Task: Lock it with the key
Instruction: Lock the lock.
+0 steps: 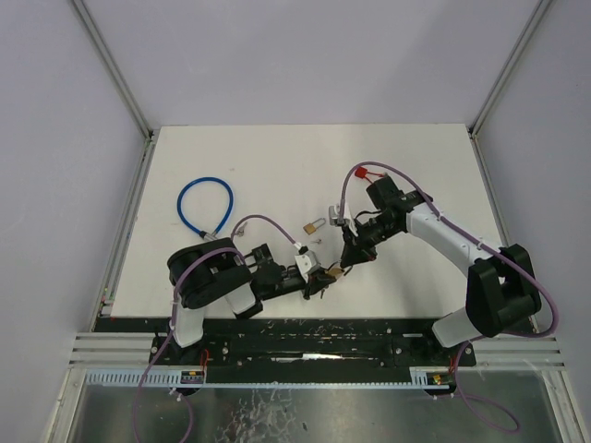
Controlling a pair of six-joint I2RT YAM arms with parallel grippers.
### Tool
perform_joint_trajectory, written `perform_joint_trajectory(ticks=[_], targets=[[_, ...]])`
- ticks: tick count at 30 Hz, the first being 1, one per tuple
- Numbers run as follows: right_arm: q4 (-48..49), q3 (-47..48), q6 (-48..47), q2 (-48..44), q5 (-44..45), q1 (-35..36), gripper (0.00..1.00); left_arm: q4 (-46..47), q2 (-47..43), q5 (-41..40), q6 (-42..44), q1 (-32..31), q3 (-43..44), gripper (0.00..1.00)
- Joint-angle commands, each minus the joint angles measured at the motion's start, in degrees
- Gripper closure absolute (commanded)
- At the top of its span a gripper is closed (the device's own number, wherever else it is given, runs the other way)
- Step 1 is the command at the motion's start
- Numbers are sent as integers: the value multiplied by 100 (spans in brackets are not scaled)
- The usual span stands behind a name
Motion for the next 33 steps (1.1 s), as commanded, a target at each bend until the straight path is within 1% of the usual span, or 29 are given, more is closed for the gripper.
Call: perform_joint_trajectory(ticks=[1,2,5,7,9,12,15,17,19,20,22,23,26,29,31,33], targets=[[260,21,141,-23,-217,92,79,408,-29,220,482,-11,-240,100],[301,9,128,-41,-141,86,68,408,-20,249,572,-10,-300,100],[375,-70,-123,-184,-48,86,42,420,67,321,727,12,-435,100],[523,-132,-169,-310,56,82,37,477,123,276,694,19,-509,100],[743,-210,-134,-421,108,55,35,491,123,174,634,24,-547,100],[1227,-543,-22,-531,-168,-17,34,495,95,92,607,26,-579,100],[1513,-833,-111,-591,-337,-50,35,506,103,98,616,60,-565,100],[1463,-974,-493,-600,-333,-72,37,504,141,199,578,110,-538,100],[1483,-1081,-531,-590,-309,-121,42,512,147,256,524,143,-527,100],[1477,-1097,-532,-573,-316,-136,46,512,147,268,516,158,-539,100],[1485,-1088,-490,-531,-347,-175,58,513,132,301,504,178,-538,100],[1467,-1069,-489,-499,-318,-179,63,513,135,324,505,179,-536,100],[1287,-1014,-633,-392,-316,-179,69,513,151,375,503,198,-529,100],[1181,-978,-807,-363,-505,-181,77,514,171,436,495,199,-502,100],[1205,-967,-825,-365,-557,-170,83,513,185,470,483,198,-484,100],[1263,-950,-828,-357,-476,-170,91,508,198,507,493,198,-476,100]])
